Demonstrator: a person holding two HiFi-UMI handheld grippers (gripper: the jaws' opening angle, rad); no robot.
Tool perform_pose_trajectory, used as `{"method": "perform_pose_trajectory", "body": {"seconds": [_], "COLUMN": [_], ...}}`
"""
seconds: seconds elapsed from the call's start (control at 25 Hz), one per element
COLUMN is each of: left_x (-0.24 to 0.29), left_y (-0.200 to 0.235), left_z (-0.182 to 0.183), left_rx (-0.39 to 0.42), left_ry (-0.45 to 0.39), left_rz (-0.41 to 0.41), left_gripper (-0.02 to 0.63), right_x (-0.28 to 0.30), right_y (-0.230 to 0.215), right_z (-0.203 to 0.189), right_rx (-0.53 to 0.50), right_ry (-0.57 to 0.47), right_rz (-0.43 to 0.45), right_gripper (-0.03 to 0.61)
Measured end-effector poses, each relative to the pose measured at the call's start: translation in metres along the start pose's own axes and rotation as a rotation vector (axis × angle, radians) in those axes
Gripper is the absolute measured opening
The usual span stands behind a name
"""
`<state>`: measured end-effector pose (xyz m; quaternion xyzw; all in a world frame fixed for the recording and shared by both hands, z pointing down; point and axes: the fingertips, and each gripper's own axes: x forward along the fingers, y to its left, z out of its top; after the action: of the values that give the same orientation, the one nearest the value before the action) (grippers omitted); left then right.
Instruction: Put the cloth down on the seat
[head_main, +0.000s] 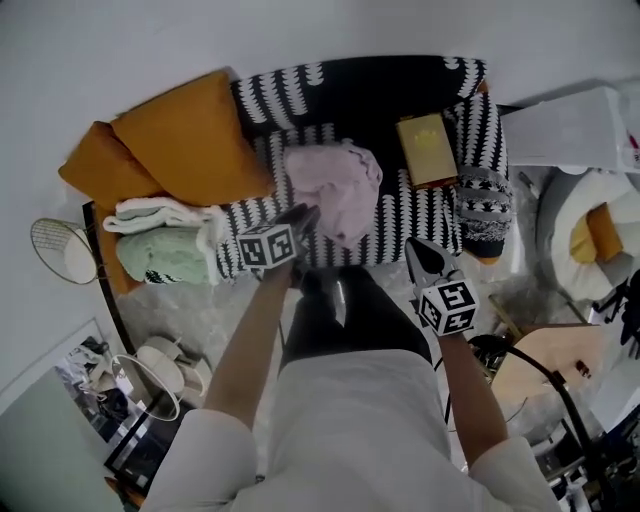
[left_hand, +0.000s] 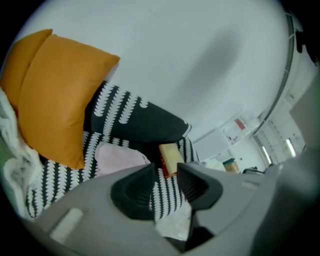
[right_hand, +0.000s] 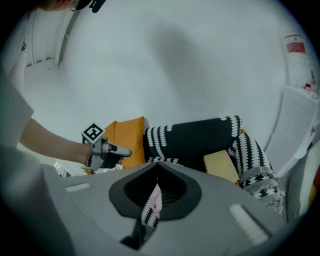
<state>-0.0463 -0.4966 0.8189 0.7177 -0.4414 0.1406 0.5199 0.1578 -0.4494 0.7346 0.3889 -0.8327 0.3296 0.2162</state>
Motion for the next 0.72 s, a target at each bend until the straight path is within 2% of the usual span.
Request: {"method": "perform_pose_trajectory", "body": {"seconds": [0.32,0.72], "left_x": [-0.076,-0.182], "left_y": [-0.031,-0.053], "left_z": [-0.008,-0.034], "left_rx": [0.01,0.034], "left_ry": [-0.084,-0.191], "left_rz": [-0.002,-0.04], "left_gripper": [0.064,0.042], "right_x": [-0.022,-0.042], "right_y": [0.041,0.106], "right_z": [0.01,0.005], "right_rx": [-0.08,-0.15], "right_ry": [0.002,-0.029], "right_rz": [0.049,0.068], "right_gripper": [0.003,0.003]}}
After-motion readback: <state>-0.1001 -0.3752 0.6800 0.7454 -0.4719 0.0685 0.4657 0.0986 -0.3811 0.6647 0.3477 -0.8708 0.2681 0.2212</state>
